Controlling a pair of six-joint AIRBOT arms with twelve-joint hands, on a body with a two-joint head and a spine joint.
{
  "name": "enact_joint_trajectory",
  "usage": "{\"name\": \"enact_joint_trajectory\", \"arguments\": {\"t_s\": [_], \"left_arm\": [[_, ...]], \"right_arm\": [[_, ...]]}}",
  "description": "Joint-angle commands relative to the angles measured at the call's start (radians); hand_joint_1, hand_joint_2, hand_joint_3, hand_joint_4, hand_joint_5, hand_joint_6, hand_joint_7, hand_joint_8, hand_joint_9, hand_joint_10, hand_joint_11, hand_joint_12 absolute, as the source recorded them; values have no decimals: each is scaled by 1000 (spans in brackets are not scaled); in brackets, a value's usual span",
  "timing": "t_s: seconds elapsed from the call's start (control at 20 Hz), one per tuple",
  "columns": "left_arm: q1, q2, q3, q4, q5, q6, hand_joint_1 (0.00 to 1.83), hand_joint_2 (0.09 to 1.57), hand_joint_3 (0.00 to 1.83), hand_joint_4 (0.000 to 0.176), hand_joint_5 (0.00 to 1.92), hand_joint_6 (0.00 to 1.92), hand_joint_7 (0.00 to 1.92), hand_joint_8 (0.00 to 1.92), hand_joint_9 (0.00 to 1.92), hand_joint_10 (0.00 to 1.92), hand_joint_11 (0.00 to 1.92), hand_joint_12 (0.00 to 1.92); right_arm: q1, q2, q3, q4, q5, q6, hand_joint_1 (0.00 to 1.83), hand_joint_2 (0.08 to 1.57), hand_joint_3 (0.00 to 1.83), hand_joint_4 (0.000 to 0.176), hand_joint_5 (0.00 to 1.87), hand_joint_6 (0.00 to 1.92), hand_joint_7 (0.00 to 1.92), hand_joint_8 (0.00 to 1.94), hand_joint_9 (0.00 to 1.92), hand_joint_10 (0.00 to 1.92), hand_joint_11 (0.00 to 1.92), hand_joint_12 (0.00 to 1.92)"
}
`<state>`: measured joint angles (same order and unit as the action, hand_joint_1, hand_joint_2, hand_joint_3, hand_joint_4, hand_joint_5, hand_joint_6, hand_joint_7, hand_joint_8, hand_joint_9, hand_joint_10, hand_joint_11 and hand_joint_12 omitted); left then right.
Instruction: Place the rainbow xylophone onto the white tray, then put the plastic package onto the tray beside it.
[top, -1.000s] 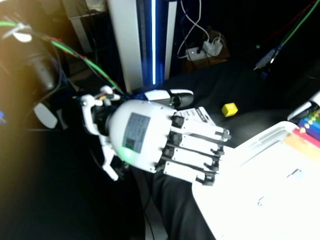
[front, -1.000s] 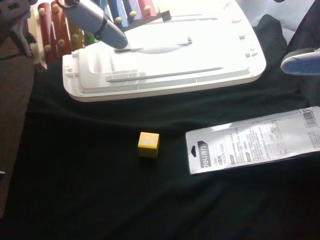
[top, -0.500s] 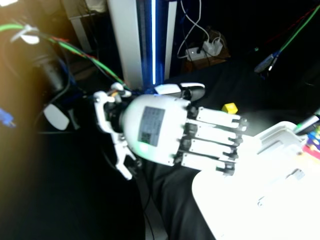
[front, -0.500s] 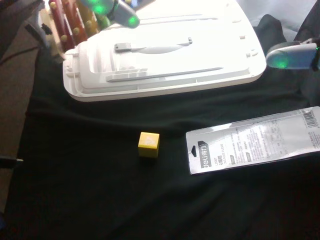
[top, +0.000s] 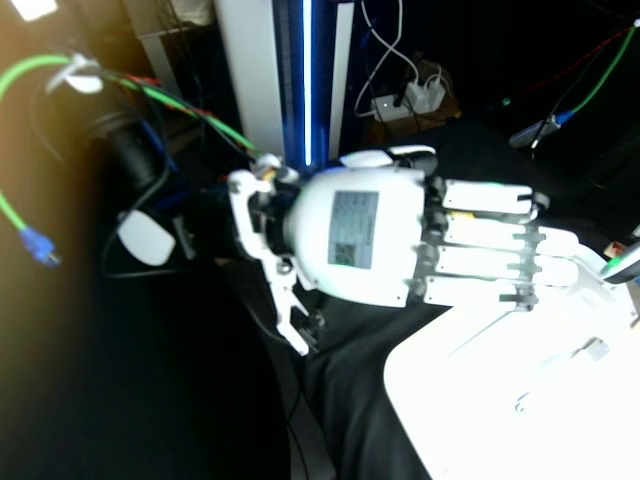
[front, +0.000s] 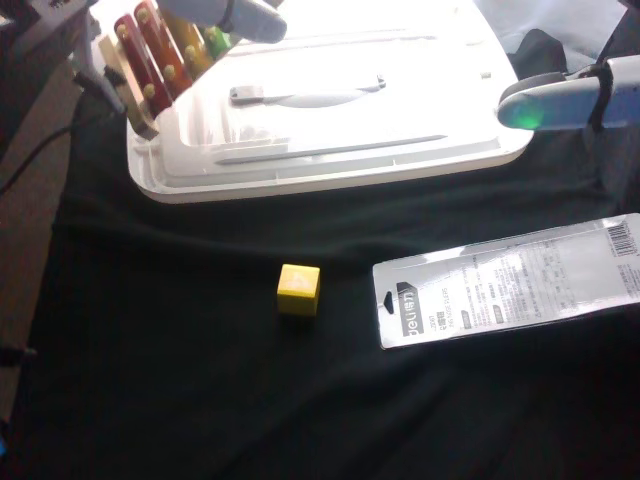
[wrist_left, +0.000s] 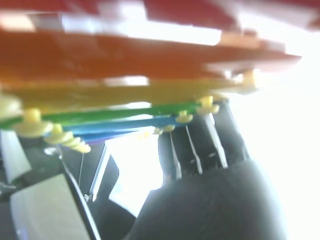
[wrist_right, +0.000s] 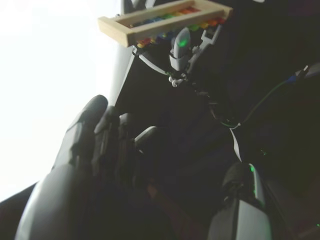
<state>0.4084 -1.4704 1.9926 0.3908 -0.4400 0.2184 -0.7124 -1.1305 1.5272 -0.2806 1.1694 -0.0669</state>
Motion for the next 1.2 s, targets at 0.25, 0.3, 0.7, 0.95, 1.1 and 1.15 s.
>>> {"name": "enact_joint_trajectory", "arguments": {"t_s": [0.25, 0.3, 0.7, 0.95, 1.1, 1.15], "left_arm": [[39, -22, 21, -111, -125, -10, 1108, 1200, 2, 0, 802, 1242, 811, 194, 796, 6, 268, 1039], [44, -23, 23, -118, -125, -10, 1119, 1196, 0, 0, 811, 1226, 856, 78, 859, 22, 409, 951], [95, -36, 42, -177, -122, -15, 1205, 1077, 0, 0, 846, 23, 859, 1, 870, 2, 651, 572], [120, -38, 47, -201, -111, -19, 1074, 999, 0, 0, 701, 0, 710, 0, 686, 0, 551, 276], [120, -41, 51, -201, -104, -19, 1015, 984, 0, 0, 583, 0, 589, 0, 537, 0, 421, 212], [120, -41, 51, -200, -102, -19, 1006, 975, 0, 0, 536, 0, 553, 0, 501, 0, 388, 197]], "right_arm": [[31, -5, 4, 45, 116, 25, 637, 785, 0, 0, 82, 1324, 258, 4, 202, 5, 0, 488], [32, -5, 4, 44, 117, 26, 636, 791, 1, 0, 76, 1330, 260, 4, 204, 5, 0, 512], [43, -5, 4, 35, 123, 33, 663, 815, 2, 0, 19, 1427, 270, 4, 237, 6, 0, 611], [45, -5, 2, 33, 127, 33, 660, 806, 0, 0, 36, 1416, 280, 2, 250, 2, 0, 536], [46, -5, 2, 33, 129, 33, 718, 819, 1, 0, 7, 1486, 265, 0, 242, 1, 0, 667], [46, -5, 2, 33, 129, 33, 724, 821, 1, 0, 1, 1491, 262, 0, 242, 0, 0, 625]]}}
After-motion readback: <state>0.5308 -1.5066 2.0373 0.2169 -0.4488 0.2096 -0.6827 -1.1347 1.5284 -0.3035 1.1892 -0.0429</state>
